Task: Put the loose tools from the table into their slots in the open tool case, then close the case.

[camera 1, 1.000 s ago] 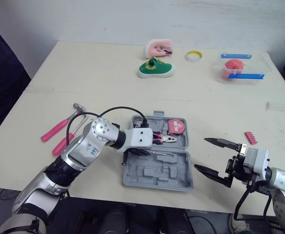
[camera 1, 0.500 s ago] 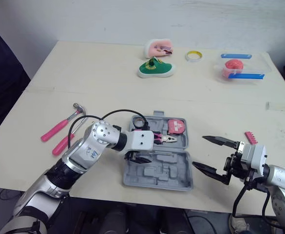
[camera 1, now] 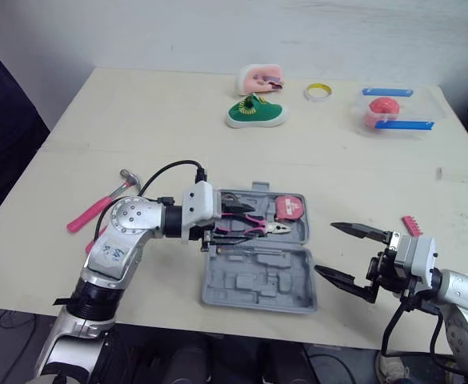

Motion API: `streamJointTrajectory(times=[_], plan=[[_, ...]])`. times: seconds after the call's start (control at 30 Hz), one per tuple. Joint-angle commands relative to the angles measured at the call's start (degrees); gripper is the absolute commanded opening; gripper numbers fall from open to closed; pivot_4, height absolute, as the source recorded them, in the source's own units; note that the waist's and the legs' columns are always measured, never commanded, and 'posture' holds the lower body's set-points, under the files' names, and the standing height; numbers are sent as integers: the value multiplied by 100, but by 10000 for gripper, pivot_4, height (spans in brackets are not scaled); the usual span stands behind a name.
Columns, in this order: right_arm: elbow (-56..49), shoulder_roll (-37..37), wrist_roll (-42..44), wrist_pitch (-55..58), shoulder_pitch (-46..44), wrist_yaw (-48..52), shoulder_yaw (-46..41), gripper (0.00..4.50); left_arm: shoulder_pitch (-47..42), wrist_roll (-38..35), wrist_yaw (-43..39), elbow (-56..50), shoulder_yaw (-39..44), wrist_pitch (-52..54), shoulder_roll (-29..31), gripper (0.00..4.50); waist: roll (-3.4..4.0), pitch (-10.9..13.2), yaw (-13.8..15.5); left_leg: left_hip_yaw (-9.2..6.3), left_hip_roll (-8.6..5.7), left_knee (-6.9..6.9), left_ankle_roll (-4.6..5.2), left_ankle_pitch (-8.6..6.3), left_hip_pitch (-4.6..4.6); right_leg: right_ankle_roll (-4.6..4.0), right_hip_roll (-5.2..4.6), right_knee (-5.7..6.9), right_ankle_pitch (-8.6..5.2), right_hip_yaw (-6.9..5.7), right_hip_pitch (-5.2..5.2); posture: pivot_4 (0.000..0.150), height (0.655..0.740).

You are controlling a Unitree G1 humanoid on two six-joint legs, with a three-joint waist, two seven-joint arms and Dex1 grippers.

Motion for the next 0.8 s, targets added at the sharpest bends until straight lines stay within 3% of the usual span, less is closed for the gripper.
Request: streamJointTrajectory(times=[0.03,0.1,0.67,0.8], plan=[[-28,-43,72,-54,-5,22,-107,45000,162,-124,130,-4,51,-89,-78,8367,0,0,-4,0,0,0,0,0,0,0,0,0,0,0,0,1500,7400],[-15,-35,70,-59,-6,13,-114,45000,241,-92,159,35,-23,-62,-94,465,0,0,-6,0,0,-1,0,0,0,0,1,1,0,0,0,1500,7400],[124,17,15,-226,65,29,-103,45000,618,1032,475,950,-885,-1011,-181,465,0,0,-7,0,0,-2,0,0,1,0,0,0,0,0,-1,1500,7400],[117,38,4,-274,88,-7,-71,45000,598,1134,576,1075,-963,-762,-230,465,0,0,-8,0,0,-2,0,0,2,0,-1,0,0,0,0,1500,7400]])
